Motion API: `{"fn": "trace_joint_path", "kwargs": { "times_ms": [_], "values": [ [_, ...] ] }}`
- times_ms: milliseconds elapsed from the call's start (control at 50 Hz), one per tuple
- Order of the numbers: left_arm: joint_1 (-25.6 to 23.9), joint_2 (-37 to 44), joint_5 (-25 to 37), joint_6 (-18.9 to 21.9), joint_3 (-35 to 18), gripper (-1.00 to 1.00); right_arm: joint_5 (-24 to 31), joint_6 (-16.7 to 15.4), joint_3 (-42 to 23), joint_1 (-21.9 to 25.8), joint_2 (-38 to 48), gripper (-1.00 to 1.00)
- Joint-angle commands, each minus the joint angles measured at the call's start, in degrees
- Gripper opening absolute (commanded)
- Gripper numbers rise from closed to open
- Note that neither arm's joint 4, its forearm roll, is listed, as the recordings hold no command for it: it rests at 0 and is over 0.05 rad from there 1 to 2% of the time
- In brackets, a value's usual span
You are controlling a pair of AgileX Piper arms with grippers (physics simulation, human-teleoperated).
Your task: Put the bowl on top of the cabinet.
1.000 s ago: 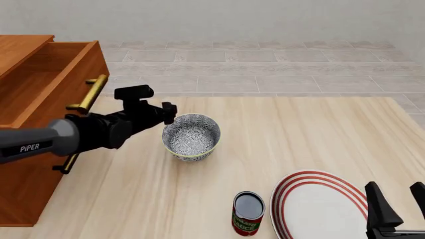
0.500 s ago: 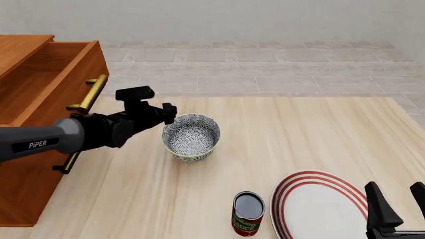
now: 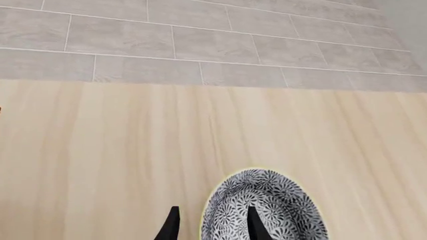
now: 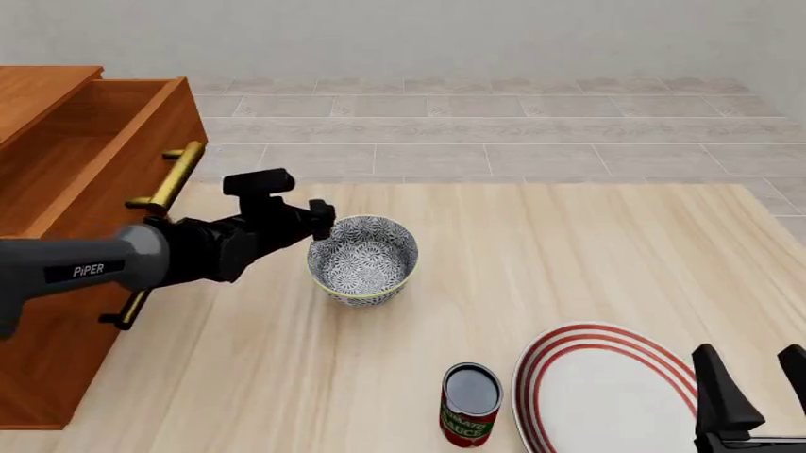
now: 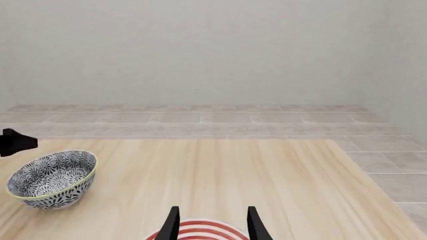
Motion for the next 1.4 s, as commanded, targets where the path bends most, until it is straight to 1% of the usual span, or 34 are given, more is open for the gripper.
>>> {"fn": "trace_joint_path", "kwargs": {
  "times_ms": [20, 720, 900, 1400],
  "values": [
    [0.1, 1.1, -0.4, 0.0, -0.3, 1.00, 0.0, 0.1, 0.0, -0.1, 0.0, 1.00],
    [-0.2, 5.4, -1.3, 0.1, -1.6, 1.00, 0.0, 0.3, 0.0, -0.2, 0.0, 1.00],
    [-0.1, 5.3, -1.1, 0.6, -1.6, 1.00, -0.1, 0.5, 0.0, -0.3, 0.0, 1.00],
    [-0.4, 7.7, -1.9, 0.0, -2.1, 1.00, -0.2, 0.7, 0.0, -0.4, 0.0, 1.00]
  ]
}}
